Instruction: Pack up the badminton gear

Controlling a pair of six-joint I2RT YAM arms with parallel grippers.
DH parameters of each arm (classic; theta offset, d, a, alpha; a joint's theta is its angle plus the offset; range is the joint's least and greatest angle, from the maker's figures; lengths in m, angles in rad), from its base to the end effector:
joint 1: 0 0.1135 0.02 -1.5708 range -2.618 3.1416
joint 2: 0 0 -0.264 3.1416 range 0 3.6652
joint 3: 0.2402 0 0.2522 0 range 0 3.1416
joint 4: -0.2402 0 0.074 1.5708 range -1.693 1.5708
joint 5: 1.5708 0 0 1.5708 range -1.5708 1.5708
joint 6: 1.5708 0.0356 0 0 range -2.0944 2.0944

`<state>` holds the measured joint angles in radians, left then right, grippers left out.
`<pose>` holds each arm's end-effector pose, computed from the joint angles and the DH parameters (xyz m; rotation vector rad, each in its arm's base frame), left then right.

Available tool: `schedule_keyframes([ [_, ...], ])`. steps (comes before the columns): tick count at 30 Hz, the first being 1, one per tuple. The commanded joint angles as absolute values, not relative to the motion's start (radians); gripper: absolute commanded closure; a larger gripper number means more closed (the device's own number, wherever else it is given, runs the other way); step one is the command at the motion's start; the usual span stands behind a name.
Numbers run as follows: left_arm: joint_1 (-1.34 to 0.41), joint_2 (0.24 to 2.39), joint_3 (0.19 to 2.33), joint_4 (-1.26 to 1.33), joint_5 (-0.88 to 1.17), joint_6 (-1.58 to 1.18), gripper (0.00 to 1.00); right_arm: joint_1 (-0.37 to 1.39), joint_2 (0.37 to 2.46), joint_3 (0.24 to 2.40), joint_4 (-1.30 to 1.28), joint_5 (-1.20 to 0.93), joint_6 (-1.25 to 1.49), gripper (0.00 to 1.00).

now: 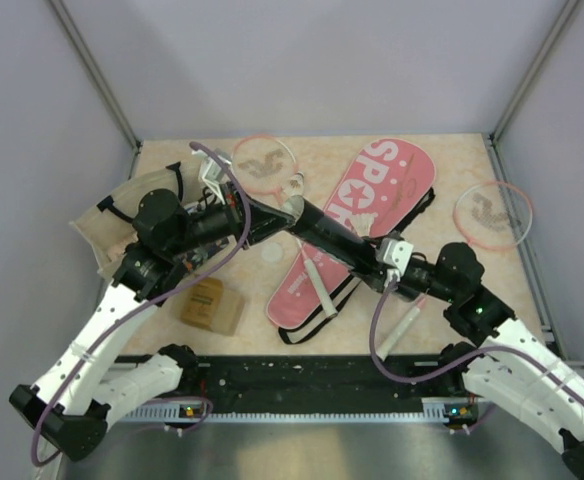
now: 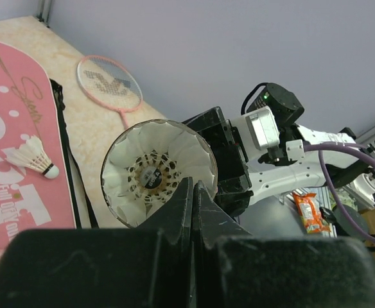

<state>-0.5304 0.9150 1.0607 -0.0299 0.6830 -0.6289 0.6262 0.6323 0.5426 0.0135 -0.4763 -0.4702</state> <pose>0.1556 -0.1173 0.4294 0.5374 1.5661 -1.4032 0.1215 0.1080 0.2993 -1.1571 1.1947 0.5099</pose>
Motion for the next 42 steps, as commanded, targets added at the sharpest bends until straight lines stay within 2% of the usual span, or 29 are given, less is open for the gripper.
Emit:
schedule_keyframes([
  [1,-0.535,0.937,1.045,0.005,0.733,-0.604,1.00,0.632,0.663,0.577,0.126,-0.445,-0.471,0.62],
  [7,-0.535,0.954,1.063,-0.087,0.719,-0.542,1.00,0.632,0.672,0.571,0.124,-0.452,-0.474,0.63],
  [12,-0.537,0.983,1.156,-0.257,0.692,-0.427,0.76,0.632,0.681,0.581,0.083,-0.509,-0.477,0.60],
  [17,-0.535,0.979,1.259,-0.394,0.614,-0.344,0.56,0.632,0.672,0.584,0.089,-0.465,-0.445,0.60],
  [22,-0.535,0.954,1.276,-0.380,0.578,-0.331,0.45,0.630,0.680,0.583,0.092,-0.336,-0.358,0.60],
  [29,-0.537,0.976,1.298,-0.388,0.477,-0.318,0.36,0.630,0.687,0.595,0.060,-0.082,-0.232,0.59],
  [36,-0.537,1.081,1.238,-0.324,0.123,-0.423,0.36,0.632,0.657,0.632,0.052,0.187,-0.103,0.57],
  [40,-0.537,1.159,1.195,-0.243,-0.147,-0.512,0.36,0.630,0.560,0.614,0.109,0.213,-0.068,0.57],
  [42,-0.537,1.215,1.186,-0.206,-0.217,-0.564,0.37,0.630,0.508,0.611,0.138,0.201,-0.055,0.57],
])
